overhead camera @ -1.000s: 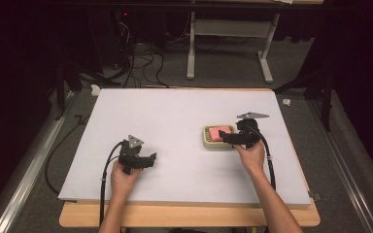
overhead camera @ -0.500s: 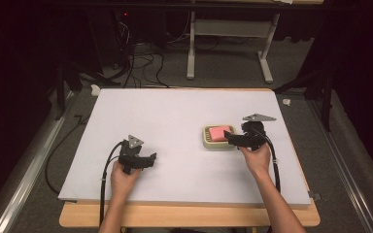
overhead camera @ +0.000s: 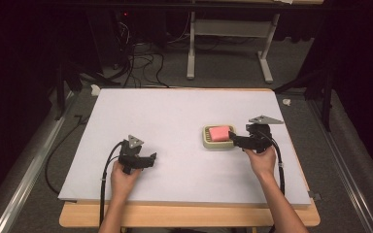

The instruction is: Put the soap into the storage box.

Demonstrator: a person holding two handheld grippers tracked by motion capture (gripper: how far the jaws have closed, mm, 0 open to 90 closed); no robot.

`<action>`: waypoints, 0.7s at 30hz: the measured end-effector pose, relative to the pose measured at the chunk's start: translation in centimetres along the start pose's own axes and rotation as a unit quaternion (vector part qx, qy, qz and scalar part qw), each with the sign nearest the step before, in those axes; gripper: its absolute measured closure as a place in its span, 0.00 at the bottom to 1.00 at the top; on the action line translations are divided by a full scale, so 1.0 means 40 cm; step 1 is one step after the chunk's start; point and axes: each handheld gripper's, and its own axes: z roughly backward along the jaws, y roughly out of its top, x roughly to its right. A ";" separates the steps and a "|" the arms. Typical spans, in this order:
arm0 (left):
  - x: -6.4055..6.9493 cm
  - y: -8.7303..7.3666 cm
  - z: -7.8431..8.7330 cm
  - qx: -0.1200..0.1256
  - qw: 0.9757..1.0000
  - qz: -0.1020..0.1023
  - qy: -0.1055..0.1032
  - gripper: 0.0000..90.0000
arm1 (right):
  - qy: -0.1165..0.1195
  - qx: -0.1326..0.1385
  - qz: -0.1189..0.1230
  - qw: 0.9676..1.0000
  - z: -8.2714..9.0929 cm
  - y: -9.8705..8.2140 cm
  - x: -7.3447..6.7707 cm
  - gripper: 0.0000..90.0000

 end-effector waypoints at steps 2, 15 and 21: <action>0.000 0.000 0.000 0.000 1.000 0.000 0.000 0.22 | -0.001 0.001 -0.002 1.000 0.004 -0.003 0.002 0.24; 0.000 0.000 0.000 -0.001 1.000 -0.002 0.000 0.22 | -0.005 0.005 -0.004 1.000 0.035 -0.022 0.022 0.24; 0.000 0.000 0.000 -0.001 1.000 -0.002 0.000 0.22 | 0.000 0.009 -0.011 1.000 0.049 -0.030 0.029 0.24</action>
